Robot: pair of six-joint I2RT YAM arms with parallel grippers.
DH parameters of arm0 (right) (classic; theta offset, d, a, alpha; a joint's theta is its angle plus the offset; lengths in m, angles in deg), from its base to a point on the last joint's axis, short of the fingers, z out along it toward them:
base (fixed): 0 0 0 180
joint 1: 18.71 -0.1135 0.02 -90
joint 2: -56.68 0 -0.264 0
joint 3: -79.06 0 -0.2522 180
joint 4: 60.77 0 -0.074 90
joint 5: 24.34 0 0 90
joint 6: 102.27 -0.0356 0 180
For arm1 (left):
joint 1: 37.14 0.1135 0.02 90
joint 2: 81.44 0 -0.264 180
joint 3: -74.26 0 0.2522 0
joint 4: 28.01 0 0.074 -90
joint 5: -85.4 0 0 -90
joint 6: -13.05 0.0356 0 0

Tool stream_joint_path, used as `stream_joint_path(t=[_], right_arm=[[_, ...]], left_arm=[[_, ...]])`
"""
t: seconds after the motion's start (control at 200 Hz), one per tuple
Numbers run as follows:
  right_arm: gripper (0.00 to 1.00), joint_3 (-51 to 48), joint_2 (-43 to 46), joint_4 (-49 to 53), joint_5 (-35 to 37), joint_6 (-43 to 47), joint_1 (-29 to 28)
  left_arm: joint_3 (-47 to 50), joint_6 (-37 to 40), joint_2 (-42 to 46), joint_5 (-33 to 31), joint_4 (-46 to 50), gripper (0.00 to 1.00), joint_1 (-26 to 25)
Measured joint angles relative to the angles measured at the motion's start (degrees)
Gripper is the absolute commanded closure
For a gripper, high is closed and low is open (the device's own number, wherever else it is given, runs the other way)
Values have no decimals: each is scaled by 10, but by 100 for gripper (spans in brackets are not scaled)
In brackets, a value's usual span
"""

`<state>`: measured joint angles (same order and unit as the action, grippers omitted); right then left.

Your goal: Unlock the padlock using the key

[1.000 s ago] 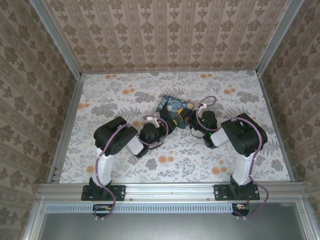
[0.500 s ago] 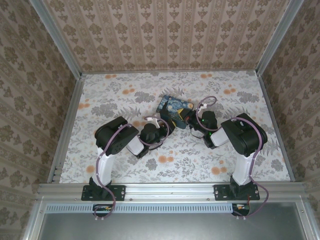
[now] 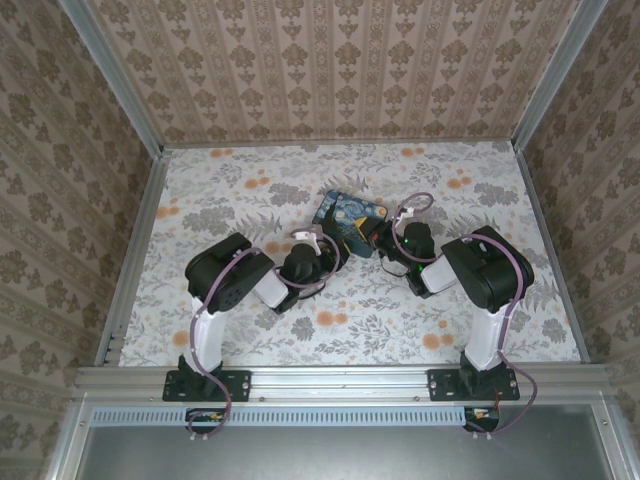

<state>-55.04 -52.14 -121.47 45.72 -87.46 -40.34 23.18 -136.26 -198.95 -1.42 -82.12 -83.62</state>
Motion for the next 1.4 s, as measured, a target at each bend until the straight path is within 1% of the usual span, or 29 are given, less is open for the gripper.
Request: stream_joint_path(t=[0.34, 0.49, 0.685, 0.8, 1.02, 1.18, 1.4], right_arm=[[100, 0, -1, -2, 0, -1, 0], [100, 0, -1, -2, -1, -1, 1], [100, 0, 2, 1, -7, 0, 2], [100, -3, 21, 30, -23, 4, 3], [100, -35, 113, 99, -57, 40, 3], [100, -74, 177, 122, -78, 62, 2], [100, -152, 225, 139, -84, 78, -14]], left_arm=[[-10, 17, 18, 2, 50, 91, 1], [-13, 17, 29, 22, 74, 100, 9], [-22, 17, 53, 61, 134, 100, 24], [-26, 13, 71, 92, 174, 100, 37], [-36, -1, 86, 152, 227, 100, 57], [-36, -5, 108, 173, 269, 100, 62], [-36, -18, 136, 194, 304, 100, 72]])
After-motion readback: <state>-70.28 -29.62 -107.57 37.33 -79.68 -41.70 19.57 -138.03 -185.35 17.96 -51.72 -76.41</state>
